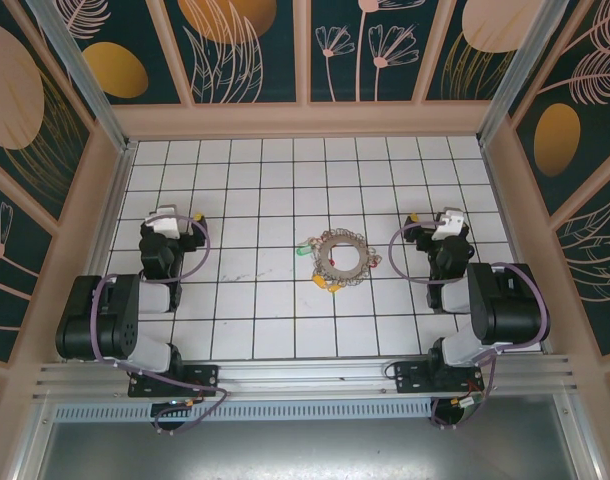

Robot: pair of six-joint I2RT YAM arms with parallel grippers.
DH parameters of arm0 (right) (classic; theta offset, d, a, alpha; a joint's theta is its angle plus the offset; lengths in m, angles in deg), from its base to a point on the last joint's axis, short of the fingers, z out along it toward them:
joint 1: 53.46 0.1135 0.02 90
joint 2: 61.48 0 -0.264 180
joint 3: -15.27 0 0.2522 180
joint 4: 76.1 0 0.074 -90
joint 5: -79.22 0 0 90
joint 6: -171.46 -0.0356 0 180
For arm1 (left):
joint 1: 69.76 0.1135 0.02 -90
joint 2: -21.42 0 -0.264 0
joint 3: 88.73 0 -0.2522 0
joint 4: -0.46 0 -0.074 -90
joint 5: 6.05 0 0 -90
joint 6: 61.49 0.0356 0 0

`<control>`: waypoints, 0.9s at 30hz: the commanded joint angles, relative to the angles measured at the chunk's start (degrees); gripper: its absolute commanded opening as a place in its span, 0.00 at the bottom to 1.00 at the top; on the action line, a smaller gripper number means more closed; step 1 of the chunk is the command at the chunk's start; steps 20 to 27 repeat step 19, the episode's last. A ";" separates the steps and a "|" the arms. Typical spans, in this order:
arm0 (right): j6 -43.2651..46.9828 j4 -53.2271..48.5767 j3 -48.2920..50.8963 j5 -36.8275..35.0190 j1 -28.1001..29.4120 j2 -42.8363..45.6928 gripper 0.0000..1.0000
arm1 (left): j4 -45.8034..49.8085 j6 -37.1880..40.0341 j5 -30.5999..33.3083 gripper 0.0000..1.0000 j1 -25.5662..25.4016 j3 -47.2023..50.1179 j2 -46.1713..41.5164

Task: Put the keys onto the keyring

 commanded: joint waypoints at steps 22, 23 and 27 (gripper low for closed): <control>-1.54 -0.17 -1.22 0.53 -0.85 -0.50 0.99 | -8.61 -1.20 0.22 0.99 0.13 1.97 1.69; -1.54 -0.17 -1.22 0.53 -0.85 -0.50 0.99 | -8.61 -1.20 0.22 0.99 0.13 1.97 1.69; -1.54 -0.17 -1.22 0.53 -0.85 -0.50 0.99 | -8.61 -1.20 0.22 0.99 0.13 1.97 1.69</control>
